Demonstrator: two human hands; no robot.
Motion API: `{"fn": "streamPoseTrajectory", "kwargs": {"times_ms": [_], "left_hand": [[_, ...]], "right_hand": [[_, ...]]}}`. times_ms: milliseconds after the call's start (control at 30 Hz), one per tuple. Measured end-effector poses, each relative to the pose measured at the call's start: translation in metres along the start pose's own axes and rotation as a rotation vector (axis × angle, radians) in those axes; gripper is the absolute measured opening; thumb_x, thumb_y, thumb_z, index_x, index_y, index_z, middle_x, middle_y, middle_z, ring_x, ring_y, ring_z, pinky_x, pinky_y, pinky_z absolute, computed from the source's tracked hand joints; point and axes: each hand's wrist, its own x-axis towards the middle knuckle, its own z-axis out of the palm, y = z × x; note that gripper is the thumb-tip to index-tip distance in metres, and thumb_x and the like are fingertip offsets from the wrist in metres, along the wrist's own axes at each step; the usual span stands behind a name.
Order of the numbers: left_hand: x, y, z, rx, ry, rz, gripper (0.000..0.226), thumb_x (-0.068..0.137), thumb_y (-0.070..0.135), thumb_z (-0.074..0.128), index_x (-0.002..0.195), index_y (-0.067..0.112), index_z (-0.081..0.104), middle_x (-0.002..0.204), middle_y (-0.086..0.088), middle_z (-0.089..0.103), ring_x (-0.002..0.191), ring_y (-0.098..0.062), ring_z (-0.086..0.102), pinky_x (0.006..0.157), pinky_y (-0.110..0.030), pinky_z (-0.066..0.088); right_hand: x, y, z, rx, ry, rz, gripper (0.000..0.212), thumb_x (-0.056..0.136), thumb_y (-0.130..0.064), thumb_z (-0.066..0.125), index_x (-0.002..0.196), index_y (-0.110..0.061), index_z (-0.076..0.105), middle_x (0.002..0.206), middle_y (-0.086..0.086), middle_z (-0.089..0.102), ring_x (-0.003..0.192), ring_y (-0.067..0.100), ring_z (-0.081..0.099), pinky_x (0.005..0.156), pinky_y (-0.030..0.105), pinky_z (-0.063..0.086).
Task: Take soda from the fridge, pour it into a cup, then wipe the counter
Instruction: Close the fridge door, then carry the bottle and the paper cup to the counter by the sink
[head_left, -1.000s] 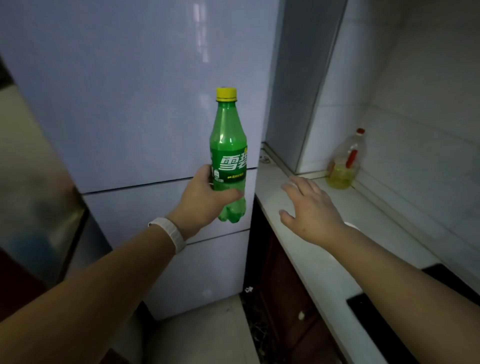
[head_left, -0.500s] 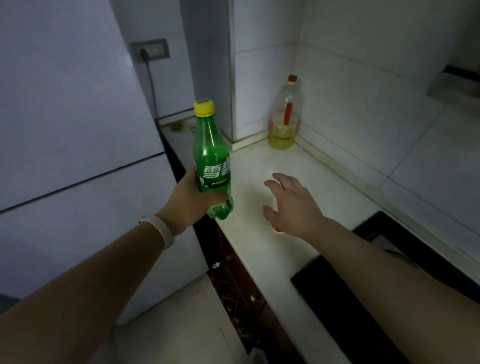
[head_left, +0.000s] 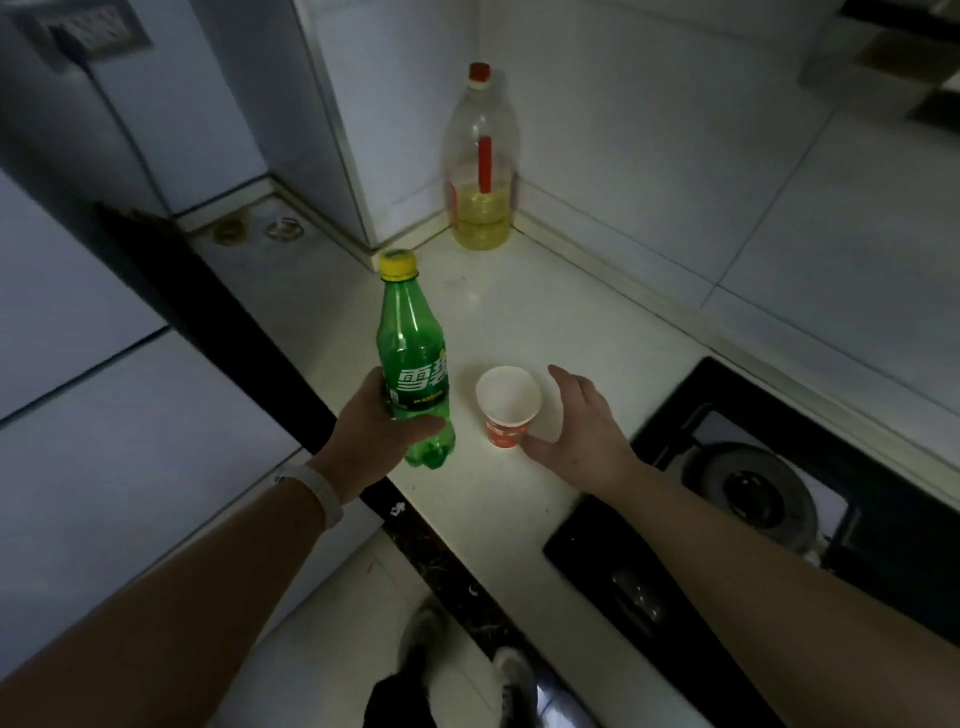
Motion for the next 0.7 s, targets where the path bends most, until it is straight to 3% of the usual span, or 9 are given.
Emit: {"fn": "streamPoseTrajectory", "kwargs": {"times_ms": [133, 300, 367, 433, 467, 567, 633, 700], "left_hand": [[0.023, -0.014, 0.002, 0.010, -0.079, -0.017, 0.080, 0.046, 0.039, 0.083, 0.119, 0.028, 0.055, 0.111, 0.006, 0.069, 0.102, -0.016, 0.067, 0.094, -0.046, 0.052], [0.048, -0.037, -0.002, 0.079, -0.197, 0.019, 0.059, 0.061, 0.022, 0.087, 0.107, 0.041, 0.055, 0.106, 0.014, 0.068, 0.097, -0.004, 0.064, 0.086, -0.034, 0.050], [0.059, -0.046, -0.002, 0.082, -0.223, 0.013, 0.062, 0.055, 0.032, 0.085, 0.109, 0.039, 0.057, 0.107, 0.011, 0.069, 0.099, -0.008, 0.065, 0.087, -0.035, 0.052], [0.069, -0.054, -0.001, 0.074, -0.255, 0.000, 0.062, 0.055, 0.029, 0.083, 0.111, 0.038, 0.057, 0.107, 0.010, 0.070, 0.099, -0.009, 0.066, 0.089, -0.038, 0.054], [0.074, -0.058, 0.000, 0.072, -0.267, -0.004, 0.062, 0.056, 0.028, 0.084, 0.110, 0.038, 0.058, 0.107, 0.010, 0.070, 0.099, -0.009, 0.066, 0.090, -0.038, 0.054], [0.085, -0.066, 0.002, 0.083, -0.298, -0.009, 0.059, 0.057, 0.024, 0.086, 0.105, 0.044, 0.057, 0.105, 0.013, 0.070, 0.096, -0.005, 0.066, 0.090, -0.039, 0.054], [0.092, -0.071, 0.001, 0.081, -0.315, -0.016, 0.061, 0.054, 0.028, 0.087, 0.106, 0.043, 0.057, 0.105, 0.014, 0.070, 0.097, -0.006, 0.066, 0.091, -0.039, 0.054], [0.098, -0.075, -0.001, 0.080, -0.327, -0.029, 0.065, 0.050, 0.037, 0.086, 0.109, 0.042, 0.058, 0.108, 0.010, 0.071, 0.101, -0.011, 0.066, 0.092, -0.043, 0.054]], "right_hand": [[0.009, 0.009, 0.023, 0.113, 0.007, 0.147, 0.109, 0.069, -0.050, 0.079, 0.151, -0.015, 0.017, 0.150, 0.008, 0.032, 0.137, 0.028, 0.030, 0.109, 0.042, 0.030], [0.026, 0.014, 0.060, 0.214, 0.039, 0.261, 0.114, 0.064, -0.042, 0.086, 0.150, -0.012, 0.018, 0.147, 0.009, 0.038, 0.136, 0.027, 0.036, 0.109, 0.039, 0.033], [0.030, 0.017, 0.076, 0.324, 0.070, 0.301, 0.108, 0.060, -0.042, 0.088, 0.145, -0.025, 0.024, 0.140, -0.002, 0.044, 0.129, 0.021, 0.045, 0.103, 0.044, 0.043], [0.034, 0.026, 0.095, 0.424, 0.096, 0.296, 0.098, 0.056, -0.052, 0.088, 0.133, -0.041, 0.028, 0.131, -0.012, 0.048, 0.118, 0.015, 0.055, 0.091, 0.047, 0.052], [0.036, 0.026, 0.102, 0.466, 0.106, 0.314, 0.096, 0.056, -0.054, 0.088, 0.131, -0.042, 0.029, 0.127, -0.013, 0.050, 0.113, 0.012, 0.058, 0.088, 0.044, 0.055], [0.042, 0.010, 0.106, 0.514, 0.127, 0.365, 0.084, 0.064, -0.047, 0.085, 0.129, -0.034, 0.033, 0.111, -0.018, 0.053, 0.099, -0.007, 0.056, 0.082, 0.014, 0.048], [0.046, 0.007, 0.112, 0.538, 0.228, 0.363, 0.078, 0.060, -0.049, 0.082, 0.120, -0.041, 0.032, 0.113, -0.021, 0.052, 0.101, -0.010, 0.055, 0.077, 0.007, 0.044], [0.048, 0.007, 0.118, 0.547, 0.294, 0.344, 0.071, 0.061, -0.039, 0.085, 0.114, -0.042, 0.037, 0.115, -0.018, 0.053, 0.102, -0.014, 0.055, 0.075, 0.005, 0.043]]}}
